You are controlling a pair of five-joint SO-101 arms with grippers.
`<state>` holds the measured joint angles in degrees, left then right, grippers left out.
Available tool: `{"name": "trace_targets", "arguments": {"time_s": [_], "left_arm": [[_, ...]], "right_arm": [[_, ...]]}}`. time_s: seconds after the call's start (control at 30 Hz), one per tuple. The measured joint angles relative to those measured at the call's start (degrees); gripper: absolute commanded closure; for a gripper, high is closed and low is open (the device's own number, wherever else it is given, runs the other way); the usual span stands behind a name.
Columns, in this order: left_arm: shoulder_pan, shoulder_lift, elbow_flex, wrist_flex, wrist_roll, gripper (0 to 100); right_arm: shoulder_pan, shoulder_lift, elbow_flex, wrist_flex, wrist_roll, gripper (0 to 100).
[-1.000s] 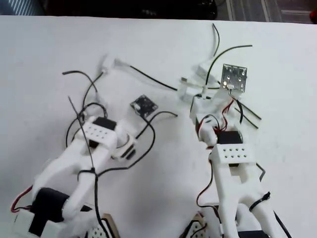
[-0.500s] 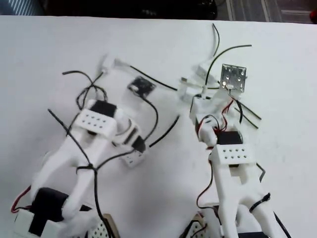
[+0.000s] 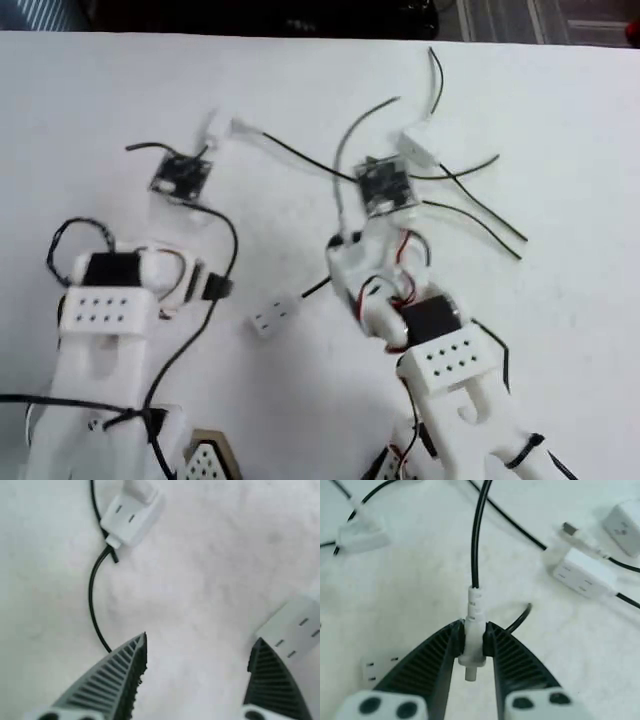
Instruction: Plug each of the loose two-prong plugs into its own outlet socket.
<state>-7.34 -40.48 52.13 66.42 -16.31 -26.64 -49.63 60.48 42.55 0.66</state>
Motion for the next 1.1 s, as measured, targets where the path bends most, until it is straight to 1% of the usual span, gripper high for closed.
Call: {"name": "trace_targets", "arguments": {"time_s": [0.1, 0.17, 0.33, 0.43, 0.57, 0.7, 0.97, 1.1], "left_arm": [[-2.7, -1.6, 4.5, -3.6, -2.1, 68], [-4.3, -1.7, 7.1, -6.0, -2.6, 68], [-8.3, -1.7, 11.7, -12.7, -2.9, 68], [-9.8, -1.7, 13.5, -15.6, -2.9, 68], [-10.1, -1.7, 14.2, -16.2, -2.9, 68], [-10.3, -1.7, 14.2, -16.2, -2.9, 68], [-10.3, -1.7, 14.2, -16.2, -2.9, 68], [-10.3, -1.7, 14.2, -16.2, -2.9, 68]], "right_arm": [[-5.3, -0.1, 4.2, -2.5, 3.3, 98.1], [-7.8, -0.1, 6.3, -4.3, 4.0, 98.1], [-13.2, -0.1, 9.1, -6.7, 4.5, 98.1], [-14.9, -0.1, 11.4, -9.8, 4.5, 98.1], [-17.3, -0.1, 16.3, -17.7, 4.5, 98.1], [-17.5, -0.2, 18.2, -23.8, 4.5, 98.1], [-18.0, -0.2, 18.2, -25.1, 4.5, 98.1], [-21.7, -0.2, 18.2, -25.1, 4.5, 98.1]]}}
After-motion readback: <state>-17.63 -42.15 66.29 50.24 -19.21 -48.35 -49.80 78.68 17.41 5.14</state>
